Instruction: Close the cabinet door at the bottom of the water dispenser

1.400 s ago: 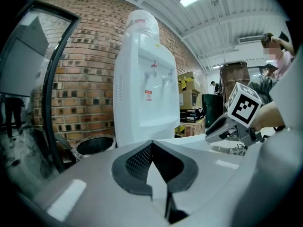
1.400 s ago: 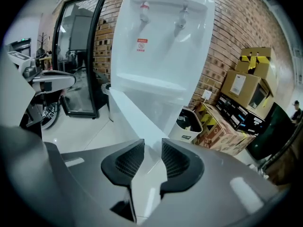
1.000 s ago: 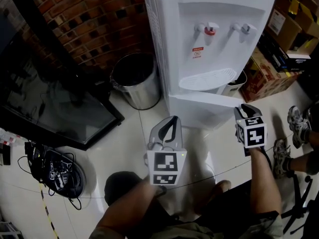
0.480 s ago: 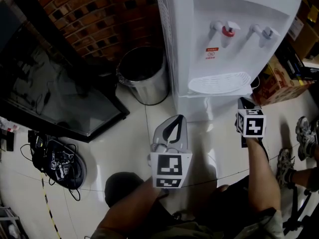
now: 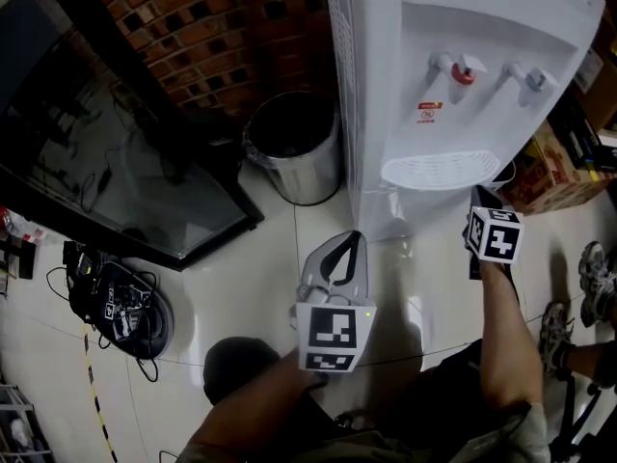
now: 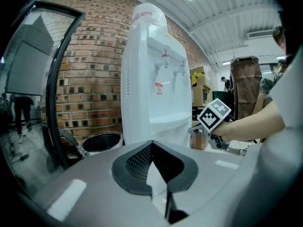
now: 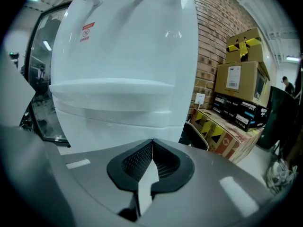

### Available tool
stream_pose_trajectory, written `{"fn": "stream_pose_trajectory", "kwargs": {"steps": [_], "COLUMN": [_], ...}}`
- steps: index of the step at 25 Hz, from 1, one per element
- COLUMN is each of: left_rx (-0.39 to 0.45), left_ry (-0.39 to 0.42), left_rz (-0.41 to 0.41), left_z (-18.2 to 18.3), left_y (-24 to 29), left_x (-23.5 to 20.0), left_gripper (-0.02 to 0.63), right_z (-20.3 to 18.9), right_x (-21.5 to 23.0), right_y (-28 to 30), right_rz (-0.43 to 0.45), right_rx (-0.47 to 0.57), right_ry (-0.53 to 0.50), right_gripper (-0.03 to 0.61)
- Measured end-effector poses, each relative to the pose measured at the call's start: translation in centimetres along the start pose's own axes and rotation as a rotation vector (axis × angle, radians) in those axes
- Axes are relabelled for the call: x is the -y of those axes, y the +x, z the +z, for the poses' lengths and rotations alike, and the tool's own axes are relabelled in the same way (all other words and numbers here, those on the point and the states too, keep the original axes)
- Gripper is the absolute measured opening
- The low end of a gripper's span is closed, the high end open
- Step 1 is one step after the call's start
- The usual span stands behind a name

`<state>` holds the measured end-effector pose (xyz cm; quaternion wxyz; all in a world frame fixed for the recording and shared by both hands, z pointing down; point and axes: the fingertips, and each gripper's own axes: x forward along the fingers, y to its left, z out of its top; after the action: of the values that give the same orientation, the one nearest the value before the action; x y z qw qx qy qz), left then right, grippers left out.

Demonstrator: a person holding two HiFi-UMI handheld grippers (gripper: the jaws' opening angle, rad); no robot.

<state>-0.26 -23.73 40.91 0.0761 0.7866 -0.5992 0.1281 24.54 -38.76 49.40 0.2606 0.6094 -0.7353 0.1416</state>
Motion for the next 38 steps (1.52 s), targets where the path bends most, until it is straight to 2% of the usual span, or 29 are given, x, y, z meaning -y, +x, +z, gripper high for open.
{"fn": "stream_pose_trajectory", "kwargs": {"steps": [6,11,16,20,22,25,28,33,38], "left_rx": [0.029,0.061,0.093,0.11,0.116,0.131,0.158,0.197,0.18], "left_ry": [0.002,-0.015,-0.012,-0.009,-0.019,-0.037,-0.039,0.006,0.056], "left_rz": [-0.011,-0.034,-0.048,-0.015,0.012,0.032,0.011,-0.021,-0.021], "left_z": [1.2,2.5,3.9,4.4,4.5,4.7,5.3,5.9,4.7], "left_y": [-1.0,-2.5,-5.5,-8.7,-10.2,-12.4,-15.0,-18.5,-19.7], "left_x": [0.1,0.2,-0.1,-1.8,-2.9,-3.5,-2.5,-0.6,0.5], "left_gripper": [0.0,0.0,0.0,0.0,0.0,0.0,0.0,0.001,0.0], "right_z": [1.5,5.5,8.5,9.7,10.0,10.1,9.8,8.1,6.2], "right_x": [-0.9,-3.0,-4.5,-5.8,-6.8,-8.5,-10.5,-13.1,-14.2], "right_y": [-2.7,-9.0,-16.7,-22.5,-24.8,-27.5,-30.3,-34.9,-37.4], "right_rz": [0.013,0.039,0.049,0.062,0.07,0.091,0.132,0.176,0.208], "right_rx": [0.038,0.191,0.351,0.452,0.489,0.518,0.529,0.542,0.536], "right_ry": [0.017,-0.008,0.01,0.051,0.039,-0.005,-0.031,-0.101,-0.112], "right_gripper": [0.002,0.001,0.002,0.0,0.0,0.0,0.0,0.0,0.0]}}
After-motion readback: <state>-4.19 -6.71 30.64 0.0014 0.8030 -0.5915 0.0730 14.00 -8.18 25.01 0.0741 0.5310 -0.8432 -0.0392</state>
